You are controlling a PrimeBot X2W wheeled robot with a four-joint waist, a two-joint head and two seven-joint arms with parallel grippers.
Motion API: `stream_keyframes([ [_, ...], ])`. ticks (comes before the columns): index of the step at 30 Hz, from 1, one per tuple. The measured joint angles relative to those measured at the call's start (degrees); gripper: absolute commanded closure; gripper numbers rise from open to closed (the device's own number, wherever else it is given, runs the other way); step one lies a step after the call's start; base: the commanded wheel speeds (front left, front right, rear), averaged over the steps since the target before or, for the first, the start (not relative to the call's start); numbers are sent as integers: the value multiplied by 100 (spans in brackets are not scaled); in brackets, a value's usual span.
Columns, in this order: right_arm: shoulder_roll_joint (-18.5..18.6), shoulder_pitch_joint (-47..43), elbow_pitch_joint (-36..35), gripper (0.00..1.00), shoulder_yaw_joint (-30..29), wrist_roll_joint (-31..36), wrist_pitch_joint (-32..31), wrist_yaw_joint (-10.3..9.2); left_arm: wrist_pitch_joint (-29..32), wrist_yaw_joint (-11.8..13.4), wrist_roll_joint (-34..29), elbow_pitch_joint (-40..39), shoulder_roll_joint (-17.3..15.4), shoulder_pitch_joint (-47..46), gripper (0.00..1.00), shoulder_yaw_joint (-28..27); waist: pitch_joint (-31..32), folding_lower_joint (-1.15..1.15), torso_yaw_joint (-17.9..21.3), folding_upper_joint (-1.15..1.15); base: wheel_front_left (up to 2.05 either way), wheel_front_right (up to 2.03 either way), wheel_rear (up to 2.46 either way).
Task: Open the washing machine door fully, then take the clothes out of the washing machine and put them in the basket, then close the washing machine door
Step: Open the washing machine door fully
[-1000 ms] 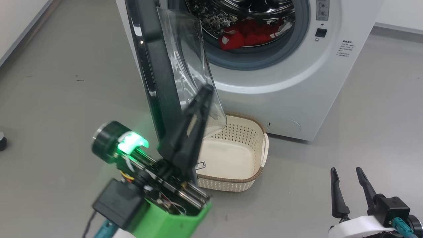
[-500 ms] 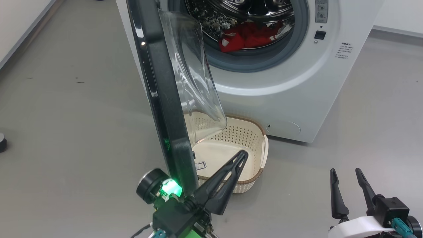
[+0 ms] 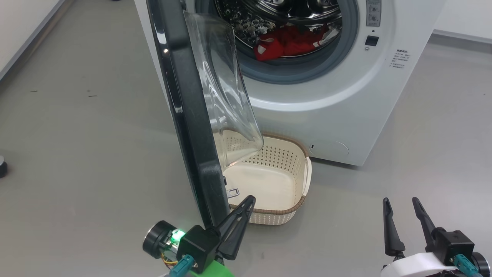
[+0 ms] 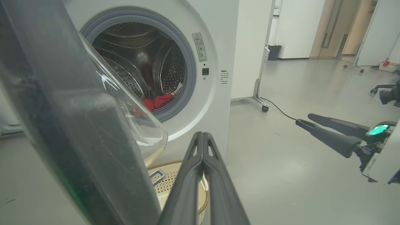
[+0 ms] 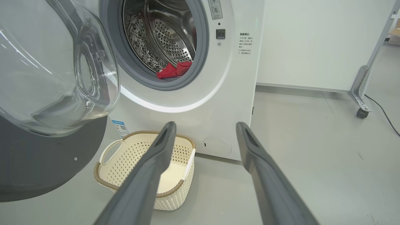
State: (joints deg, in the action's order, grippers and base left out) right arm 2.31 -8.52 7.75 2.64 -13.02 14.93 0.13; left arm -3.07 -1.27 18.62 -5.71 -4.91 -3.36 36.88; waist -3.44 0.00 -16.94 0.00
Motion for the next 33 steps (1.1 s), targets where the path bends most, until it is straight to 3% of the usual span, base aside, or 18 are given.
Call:
stream_keyframes([
  [16, -5, 14, 5, 0, -32, 2, 0, 32, 47, 348, -48, 475, 4, -133, 100, -377, -34, 0, 122, 0, 0, 0, 0],
  [33, -8, 114, -3, 0, -118, 59, 0, 32, -11, 450, -47, 549, 41, -138, 100, -456, -93, 0, 86, 0, 0, 0, 0],
])
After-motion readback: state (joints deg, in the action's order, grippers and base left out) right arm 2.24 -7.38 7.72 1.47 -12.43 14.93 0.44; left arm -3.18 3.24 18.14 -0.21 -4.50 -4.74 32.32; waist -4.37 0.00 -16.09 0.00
